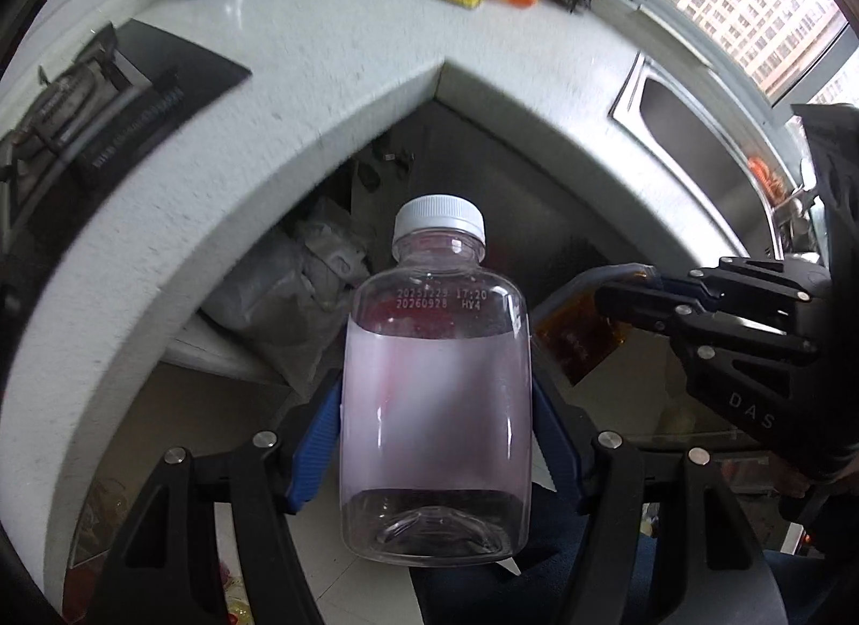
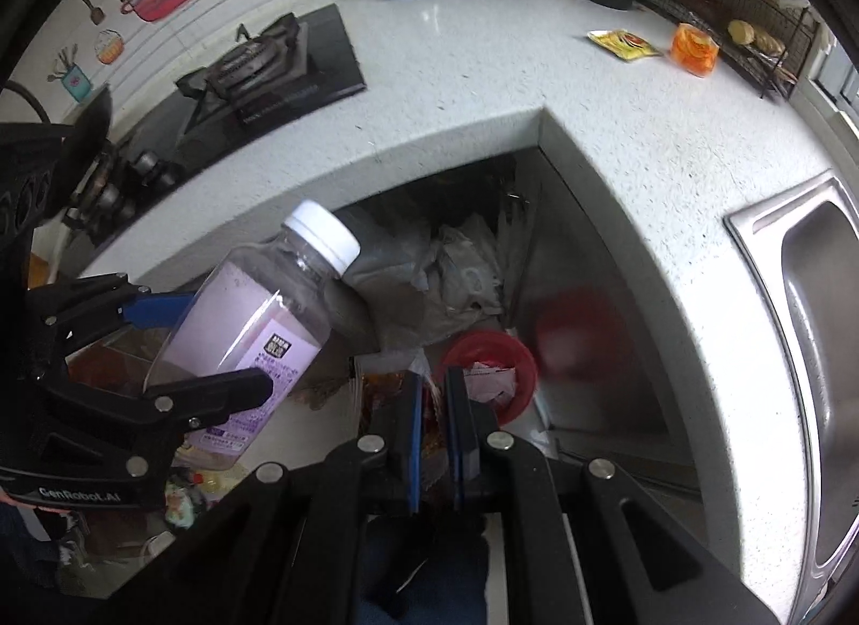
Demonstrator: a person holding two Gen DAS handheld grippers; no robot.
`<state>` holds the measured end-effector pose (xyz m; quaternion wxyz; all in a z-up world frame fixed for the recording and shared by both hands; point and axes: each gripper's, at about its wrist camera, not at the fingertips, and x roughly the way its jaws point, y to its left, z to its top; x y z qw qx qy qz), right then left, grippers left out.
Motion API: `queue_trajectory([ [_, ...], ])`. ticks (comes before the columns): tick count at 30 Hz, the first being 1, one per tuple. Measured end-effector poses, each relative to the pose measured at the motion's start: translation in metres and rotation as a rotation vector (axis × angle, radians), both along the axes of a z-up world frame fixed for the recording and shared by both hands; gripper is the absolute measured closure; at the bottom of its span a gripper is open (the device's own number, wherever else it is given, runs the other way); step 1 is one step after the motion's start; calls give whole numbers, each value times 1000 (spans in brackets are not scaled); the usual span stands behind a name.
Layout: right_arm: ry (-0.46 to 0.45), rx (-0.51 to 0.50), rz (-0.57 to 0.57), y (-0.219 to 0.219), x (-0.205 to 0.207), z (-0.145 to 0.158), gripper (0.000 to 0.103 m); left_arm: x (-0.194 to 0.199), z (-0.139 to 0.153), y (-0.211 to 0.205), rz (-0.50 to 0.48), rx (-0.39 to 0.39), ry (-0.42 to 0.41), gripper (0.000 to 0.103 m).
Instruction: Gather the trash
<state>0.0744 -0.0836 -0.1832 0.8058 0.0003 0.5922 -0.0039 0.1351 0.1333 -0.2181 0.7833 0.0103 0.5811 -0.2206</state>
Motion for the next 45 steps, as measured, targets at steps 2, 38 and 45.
queue_trajectory([
  [2, 1, -12, -14, -5, -3, -14, 96, 3, -13, -5, -8, -6, 16, 37],
  [38, 187, 1, -264, -113, 11, -302, 96, 91, -339, -72, -123, 14, 240, 37],
  [45, 200, -5, -271, -115, 10, -304, 96, 99, -342, -73, -112, 40, 220, 17],
])
